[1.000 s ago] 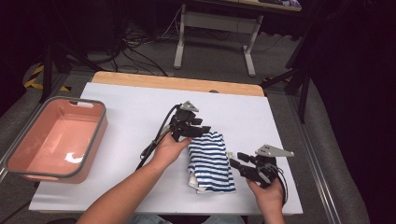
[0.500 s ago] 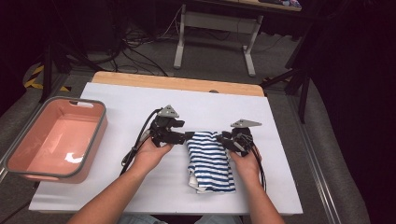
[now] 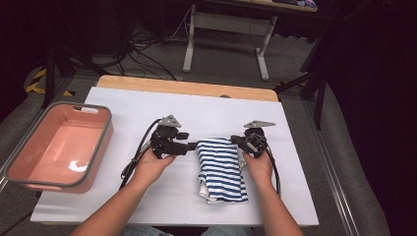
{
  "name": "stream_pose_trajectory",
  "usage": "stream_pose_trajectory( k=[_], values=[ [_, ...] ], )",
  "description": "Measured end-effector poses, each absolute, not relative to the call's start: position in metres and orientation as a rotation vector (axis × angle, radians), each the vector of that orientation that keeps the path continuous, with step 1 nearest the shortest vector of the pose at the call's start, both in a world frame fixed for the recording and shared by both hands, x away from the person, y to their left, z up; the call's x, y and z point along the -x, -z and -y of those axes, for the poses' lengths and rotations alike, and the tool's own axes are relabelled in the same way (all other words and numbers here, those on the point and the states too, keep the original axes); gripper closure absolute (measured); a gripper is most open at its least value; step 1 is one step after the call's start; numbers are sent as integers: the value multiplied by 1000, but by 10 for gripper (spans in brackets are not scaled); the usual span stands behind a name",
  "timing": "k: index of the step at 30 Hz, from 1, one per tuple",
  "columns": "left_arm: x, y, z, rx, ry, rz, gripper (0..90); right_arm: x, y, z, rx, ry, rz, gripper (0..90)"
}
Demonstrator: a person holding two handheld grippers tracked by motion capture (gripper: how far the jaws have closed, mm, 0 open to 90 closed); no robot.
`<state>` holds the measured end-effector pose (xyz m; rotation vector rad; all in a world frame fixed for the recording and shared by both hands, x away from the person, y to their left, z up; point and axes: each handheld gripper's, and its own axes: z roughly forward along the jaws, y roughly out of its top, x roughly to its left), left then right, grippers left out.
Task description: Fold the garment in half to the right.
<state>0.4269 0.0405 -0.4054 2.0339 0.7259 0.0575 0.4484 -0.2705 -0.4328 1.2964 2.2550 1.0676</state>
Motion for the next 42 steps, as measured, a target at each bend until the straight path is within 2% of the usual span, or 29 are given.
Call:
stream_pose_trajectory(
  k=[5, 8, 12, 16, 21, 25, 36, 42],
  values=[
    [-425, 407, -36, -2050, -41, -712, 501, -450, 441, 273, -1308, -1027, -2259, 874],
    [-425, 406, -38, -2053, -38, -714, 499, -445, 438, 276, -1304, -1027, -2222, 753],
    [-423, 404, -44, -2045, -36, -718, 498, -424, 424, 277, -1255, -1124, -2209, 675],
    [-421, 405, -48, -2040, -32, -722, 499, -393, 418, 266, -1114, -1220, -2272, 695],
    [-415, 407, -52, -2048, -35, -712, 511, -360, 409, 246, -921, -1319, -2376, 837],
    [-408, 409, -58, -2043, -27, -706, 525, -343, 412, 227, -829, -1341, -2470, 883],
    [-401, 412, -71, -2053, -36, -725, 534, -325, 451, 200, -707, -1181, -2575, 886],
    [-404, 414, -68, -2051, -22, -729, 517, -325, 451, 202, -716, -1193, -2576, 874]
  ],
)
